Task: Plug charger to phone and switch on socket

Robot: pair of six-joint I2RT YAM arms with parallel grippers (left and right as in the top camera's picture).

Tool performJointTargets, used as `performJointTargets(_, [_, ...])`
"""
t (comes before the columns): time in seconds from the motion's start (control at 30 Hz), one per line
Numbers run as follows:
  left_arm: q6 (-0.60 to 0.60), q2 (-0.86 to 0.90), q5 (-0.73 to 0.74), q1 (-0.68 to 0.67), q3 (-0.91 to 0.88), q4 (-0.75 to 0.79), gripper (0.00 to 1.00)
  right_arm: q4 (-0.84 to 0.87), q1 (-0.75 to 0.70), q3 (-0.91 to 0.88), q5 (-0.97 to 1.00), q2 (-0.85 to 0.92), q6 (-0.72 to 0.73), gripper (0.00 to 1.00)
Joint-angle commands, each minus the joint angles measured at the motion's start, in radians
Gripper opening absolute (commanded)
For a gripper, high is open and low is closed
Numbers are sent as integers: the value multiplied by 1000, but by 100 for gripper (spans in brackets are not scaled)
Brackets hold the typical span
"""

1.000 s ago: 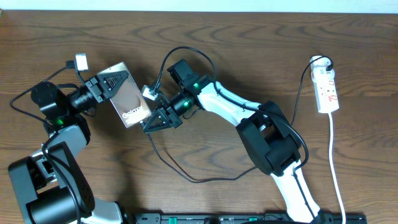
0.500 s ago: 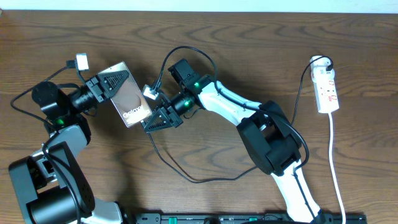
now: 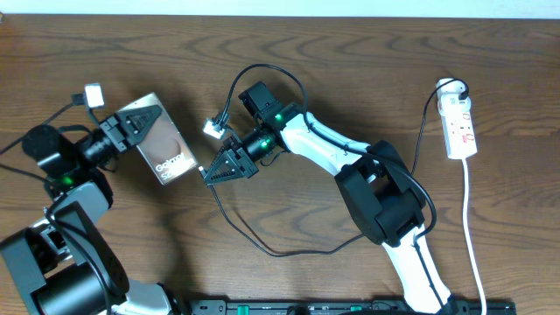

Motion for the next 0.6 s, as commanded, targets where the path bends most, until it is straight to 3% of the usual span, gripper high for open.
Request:
performJointTargets(0.0, [6,-9,23,33,-7,6,8,-12,-4,26,-17,-42,-14,1])
performJointTargets(0.37, [7,-9,49,53,-7,6,7,-81,-3,26,80,-42,-51,1])
performJointTargets(0.57, [7,-9,75,53,-8,2,7,-138,-2,26,248,-42,-50,1])
